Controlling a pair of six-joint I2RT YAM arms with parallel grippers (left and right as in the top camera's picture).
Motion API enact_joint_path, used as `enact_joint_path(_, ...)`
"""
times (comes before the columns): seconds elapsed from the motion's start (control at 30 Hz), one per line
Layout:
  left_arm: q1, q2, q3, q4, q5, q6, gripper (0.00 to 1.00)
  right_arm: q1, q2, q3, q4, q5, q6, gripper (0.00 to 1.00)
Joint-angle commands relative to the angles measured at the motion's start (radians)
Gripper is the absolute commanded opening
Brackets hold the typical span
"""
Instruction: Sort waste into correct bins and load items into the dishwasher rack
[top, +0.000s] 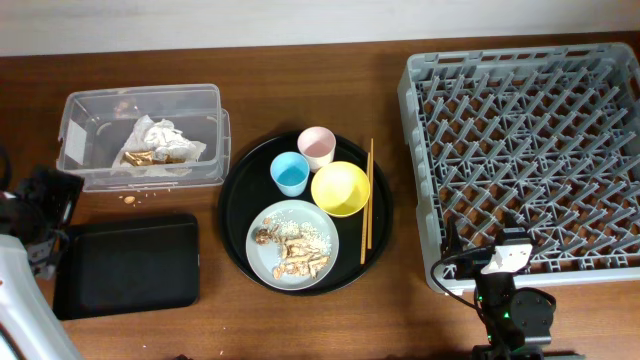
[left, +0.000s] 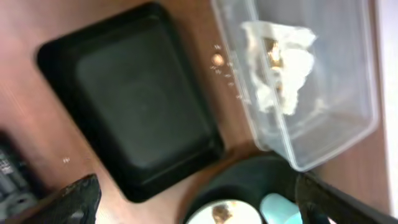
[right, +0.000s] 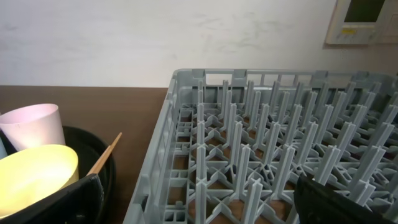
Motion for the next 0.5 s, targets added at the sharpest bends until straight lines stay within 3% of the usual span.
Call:
enact_joint_path(0.0, 0.005, 0.001, 0.006, -0.011, -0.075, 0.015, 0.99, -0.006, -0.006, -0.007, -0.003, 0.01, 0.004, 0.99)
enact_joint_path(0.2, 0.005, 0.001, 0.006, -0.011, -0.075, 0.015, 0.99, -0.006, -0.006, -0.007, 0.06, -0.022, 0.027, 0.98)
enact_joint_path(0.27, 0.005, 0.001, 0.006, -0.011, -0.075, 0.015, 0.99, -0.006, -0.006, -0.007, 0.175, -0.262, 0.249, 0.99)
enact_joint_path(0.37, 0.005, 0.001, 0.006, -0.011, -0.075, 0.015, 0.99, -0.006, -0.006, -0.007, 0.42, -0.706, 0.771, 0.99)
enact_joint_path(0.4, 0.005, 0.001, 0.006, -0.011, -0.075, 0.015, 0.99, -0.006, -0.006, -0.007, 0.484, -0.77, 0.898, 0.99)
enact_joint_path(0.47, 0.005, 0.001, 0.006, -0.011, -0.075, 0.015, 0.99, -0.006, -0.006, -0.007, 0.556, -0.745, 1.002, 0.99)
